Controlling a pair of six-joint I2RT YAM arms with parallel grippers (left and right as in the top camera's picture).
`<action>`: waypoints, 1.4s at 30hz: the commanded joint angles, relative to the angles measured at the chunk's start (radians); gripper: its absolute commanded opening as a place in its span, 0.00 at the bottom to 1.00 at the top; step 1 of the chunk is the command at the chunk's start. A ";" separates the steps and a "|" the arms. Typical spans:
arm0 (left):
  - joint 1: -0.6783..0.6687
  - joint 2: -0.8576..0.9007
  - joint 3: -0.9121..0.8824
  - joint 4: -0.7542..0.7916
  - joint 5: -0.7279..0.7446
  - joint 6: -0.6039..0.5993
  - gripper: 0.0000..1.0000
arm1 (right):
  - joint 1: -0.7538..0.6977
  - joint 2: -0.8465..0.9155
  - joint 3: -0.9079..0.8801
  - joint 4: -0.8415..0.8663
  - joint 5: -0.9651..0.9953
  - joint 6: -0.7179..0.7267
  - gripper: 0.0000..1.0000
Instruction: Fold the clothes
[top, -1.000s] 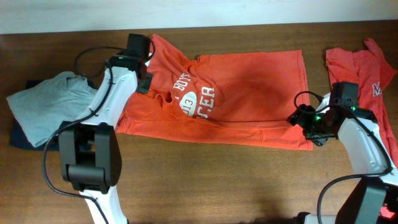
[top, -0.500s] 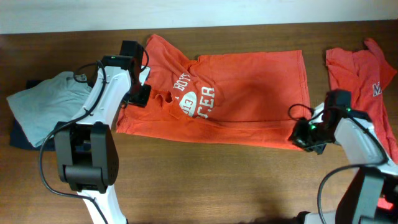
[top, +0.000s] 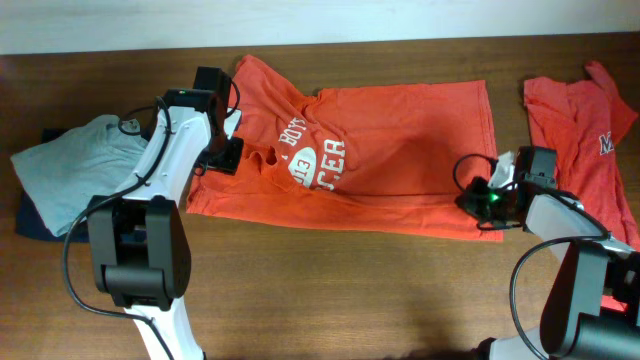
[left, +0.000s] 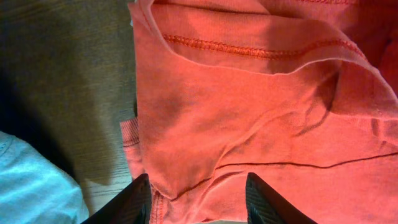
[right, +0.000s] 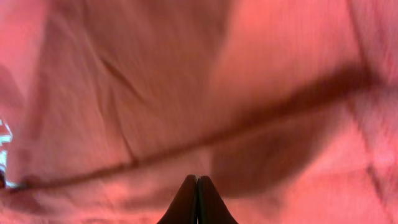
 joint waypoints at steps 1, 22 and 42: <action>0.002 -0.007 0.017 -0.002 0.013 -0.013 0.49 | 0.006 0.008 -0.002 0.102 -0.007 0.014 0.04; 0.002 -0.007 0.017 -0.013 0.013 -0.013 0.53 | 0.109 0.023 0.034 -0.135 -0.006 0.066 0.16; 0.002 -0.007 0.017 -0.012 0.013 -0.013 0.54 | 0.260 0.093 0.034 0.021 0.069 0.080 0.04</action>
